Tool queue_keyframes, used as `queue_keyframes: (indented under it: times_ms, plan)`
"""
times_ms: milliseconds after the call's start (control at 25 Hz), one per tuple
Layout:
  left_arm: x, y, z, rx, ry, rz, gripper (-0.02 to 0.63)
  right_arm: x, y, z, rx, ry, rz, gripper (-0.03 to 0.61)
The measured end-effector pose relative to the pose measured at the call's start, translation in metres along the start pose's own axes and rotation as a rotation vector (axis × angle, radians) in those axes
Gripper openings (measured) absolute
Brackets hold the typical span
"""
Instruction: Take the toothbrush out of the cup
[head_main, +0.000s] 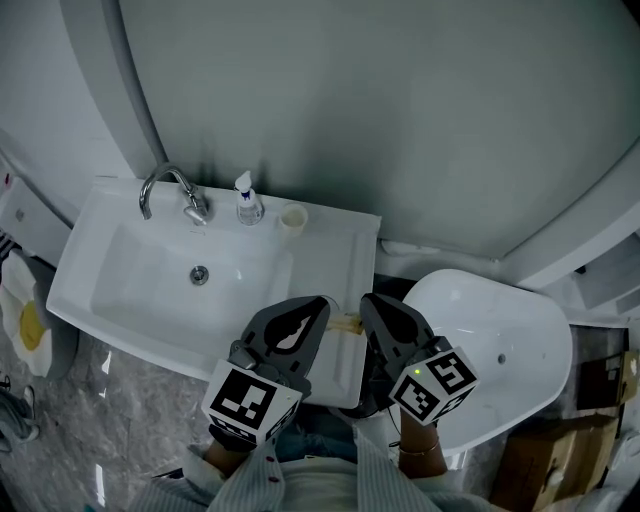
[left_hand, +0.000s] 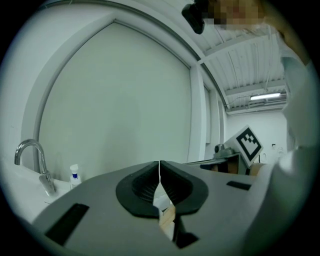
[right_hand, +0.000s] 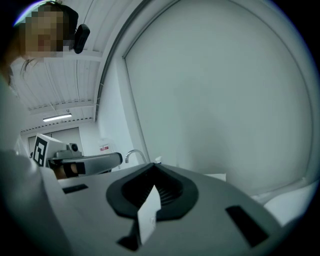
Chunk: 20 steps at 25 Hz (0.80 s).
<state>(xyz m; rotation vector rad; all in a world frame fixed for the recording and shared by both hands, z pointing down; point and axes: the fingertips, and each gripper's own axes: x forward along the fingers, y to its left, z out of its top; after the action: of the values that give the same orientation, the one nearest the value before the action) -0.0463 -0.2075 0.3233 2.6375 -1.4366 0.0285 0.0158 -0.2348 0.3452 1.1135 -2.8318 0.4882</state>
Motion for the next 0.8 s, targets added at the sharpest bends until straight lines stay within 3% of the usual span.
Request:
queue_keyframes:
  times_ms: [800]
  plan:
    - [0.022, -0.007, -0.067, 0.0, 0.162, -0.095, 0.023, -0.019, -0.029, -0.021, 0.101, -0.01, -0.124, 0.012]
